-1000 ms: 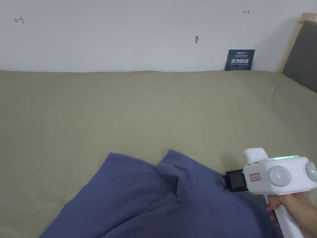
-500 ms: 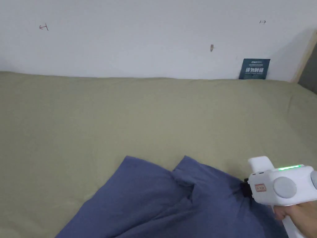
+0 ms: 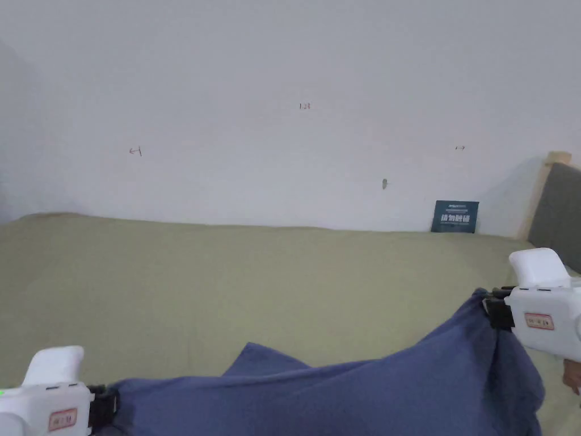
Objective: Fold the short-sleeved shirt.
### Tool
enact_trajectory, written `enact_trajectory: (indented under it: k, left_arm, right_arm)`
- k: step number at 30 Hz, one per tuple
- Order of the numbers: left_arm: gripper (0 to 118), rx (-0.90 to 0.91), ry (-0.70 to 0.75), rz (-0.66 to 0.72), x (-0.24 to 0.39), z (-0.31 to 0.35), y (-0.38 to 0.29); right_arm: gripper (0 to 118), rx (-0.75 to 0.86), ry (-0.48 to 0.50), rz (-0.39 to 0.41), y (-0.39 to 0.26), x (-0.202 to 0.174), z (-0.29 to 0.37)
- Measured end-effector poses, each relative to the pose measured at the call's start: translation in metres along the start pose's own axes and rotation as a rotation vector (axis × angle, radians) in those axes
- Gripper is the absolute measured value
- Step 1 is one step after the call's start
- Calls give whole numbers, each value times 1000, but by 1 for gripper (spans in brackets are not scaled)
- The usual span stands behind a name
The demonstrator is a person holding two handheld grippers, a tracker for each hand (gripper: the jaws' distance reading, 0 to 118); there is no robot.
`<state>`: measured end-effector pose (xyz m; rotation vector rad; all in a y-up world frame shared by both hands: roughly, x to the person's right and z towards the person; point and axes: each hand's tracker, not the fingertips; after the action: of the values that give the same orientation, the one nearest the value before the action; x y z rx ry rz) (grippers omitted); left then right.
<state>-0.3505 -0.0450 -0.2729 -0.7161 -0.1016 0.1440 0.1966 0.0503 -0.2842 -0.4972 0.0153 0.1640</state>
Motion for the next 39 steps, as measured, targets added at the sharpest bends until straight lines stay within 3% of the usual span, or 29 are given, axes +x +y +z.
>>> enact_trajectory:
  k: [7, 14, 22, 26, 30, 39]
  left_arm:
    - [3, 148, 11, -68, 39, 53, 103]
    - [3, 239, 75, -144, 70, 91, 194]
    - [3, 305, 135, -107, 73, 92, 251]
    - [3, 313, 187, -122, 75, 82, 273]
    - [3, 335, 213, -117, 76, 69, 294]
    - [3, 352, 265, -100, 83, 26, 356]
  right_arm:
    - [0, 181, -108, -2, 65, 20, 85]
    - [0, 254, -125, -68, 106, 47, 108]
    - [0, 313, -100, -180, 147, 59, 79]
    - [0, 315, -109, -148, 171, 54, 62]
    - [0, 319, -90, -173, 202, 56, 41]
    - [0, 311, -147, -125, 263, 62, -22]
